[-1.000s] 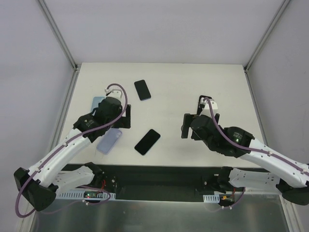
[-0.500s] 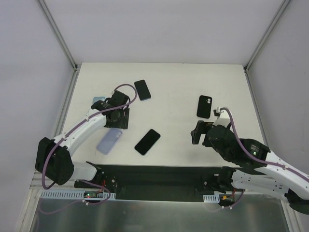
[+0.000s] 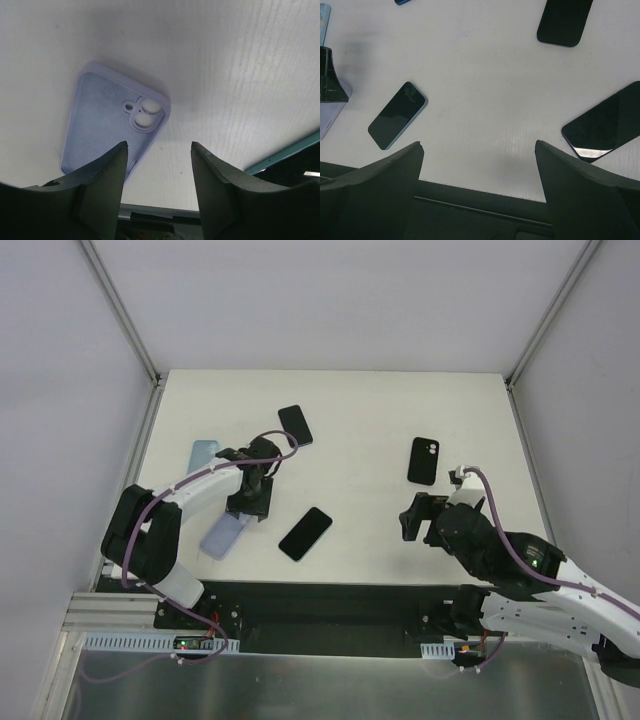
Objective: Put the phone into the phone case
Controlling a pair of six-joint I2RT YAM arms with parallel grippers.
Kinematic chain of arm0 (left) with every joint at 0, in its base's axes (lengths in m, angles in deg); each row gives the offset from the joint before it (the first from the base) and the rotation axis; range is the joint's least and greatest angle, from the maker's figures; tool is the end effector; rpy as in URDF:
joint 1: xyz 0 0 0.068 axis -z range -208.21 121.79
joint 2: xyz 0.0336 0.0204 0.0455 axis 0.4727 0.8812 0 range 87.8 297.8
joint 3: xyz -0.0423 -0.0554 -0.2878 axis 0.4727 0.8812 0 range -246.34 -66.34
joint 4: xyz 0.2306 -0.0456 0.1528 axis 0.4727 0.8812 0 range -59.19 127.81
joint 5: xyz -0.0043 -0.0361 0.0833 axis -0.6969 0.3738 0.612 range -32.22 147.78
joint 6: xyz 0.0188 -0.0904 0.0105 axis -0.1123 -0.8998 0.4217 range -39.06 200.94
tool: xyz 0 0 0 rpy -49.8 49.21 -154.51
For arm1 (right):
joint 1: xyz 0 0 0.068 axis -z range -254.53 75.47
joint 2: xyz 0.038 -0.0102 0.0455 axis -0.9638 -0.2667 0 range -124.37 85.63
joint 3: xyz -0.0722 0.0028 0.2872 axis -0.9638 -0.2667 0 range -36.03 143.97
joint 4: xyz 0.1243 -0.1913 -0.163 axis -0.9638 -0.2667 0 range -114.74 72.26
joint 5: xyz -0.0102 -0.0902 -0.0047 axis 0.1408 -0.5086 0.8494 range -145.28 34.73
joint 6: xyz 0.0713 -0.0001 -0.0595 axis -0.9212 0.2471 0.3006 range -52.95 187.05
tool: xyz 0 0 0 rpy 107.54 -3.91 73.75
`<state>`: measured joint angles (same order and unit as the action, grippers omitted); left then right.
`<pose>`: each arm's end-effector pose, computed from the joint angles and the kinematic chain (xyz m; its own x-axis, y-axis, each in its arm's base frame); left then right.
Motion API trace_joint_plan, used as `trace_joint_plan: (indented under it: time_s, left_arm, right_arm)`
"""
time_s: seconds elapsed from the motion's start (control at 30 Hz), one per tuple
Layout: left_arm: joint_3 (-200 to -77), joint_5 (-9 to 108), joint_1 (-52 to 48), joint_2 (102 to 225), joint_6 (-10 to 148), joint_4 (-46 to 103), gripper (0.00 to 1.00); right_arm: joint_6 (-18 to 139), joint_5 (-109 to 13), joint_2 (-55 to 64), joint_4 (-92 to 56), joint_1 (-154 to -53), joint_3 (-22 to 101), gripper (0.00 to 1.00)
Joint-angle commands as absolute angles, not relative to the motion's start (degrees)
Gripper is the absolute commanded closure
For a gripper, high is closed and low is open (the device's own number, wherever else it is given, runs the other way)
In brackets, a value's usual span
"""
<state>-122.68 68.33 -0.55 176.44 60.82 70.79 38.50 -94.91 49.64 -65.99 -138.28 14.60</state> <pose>0.2877 -0.1335 0.1616 -0.9323 0.1069 -0.3457 0.0920 0.9940 0.0591 0.1113 0.1051 0.3312 -0.4327 -0.0455 -0.9004 -0.2833 0.9550 0.0879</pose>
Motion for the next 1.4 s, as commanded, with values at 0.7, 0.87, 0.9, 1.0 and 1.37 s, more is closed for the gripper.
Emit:
trace_joint_plan:
  time_s: [0.7, 0.87, 0.9, 1.0, 1.37]
  left_arm:
    - [-136.56, 61.38, 1.32, 188.16, 63.88, 64.73, 1.0]
    - [-136.92, 58.31, 2.99, 188.7, 65.38, 63.24, 0.96]
    - [-136.83, 57.87, 3.6, 188.17, 65.99, 62.89, 0.92]
    - [-137.09, 54.71, 4.4, 186.94, 66.96, 62.62, 0.64]
    - [-134.55, 46.35, 11.6, 179.56, 73.82, 62.62, 0.01]
  right_arm:
    - [34.54, -97.28, 54.25, -68.63, -138.43, 13.63, 0.04]
    - [33.57, -97.37, 56.18, -69.24, -138.43, 13.1, 0.04]
    - [33.39, -97.37, 56.36, -69.68, -138.43, 13.19, 0.04]
    - [33.22, -97.81, 57.06, -70.39, -138.43, 13.36, 0.04]
    - [35.41, -97.38, 61.54, -68.28, -138.43, 11.87, 0.04]
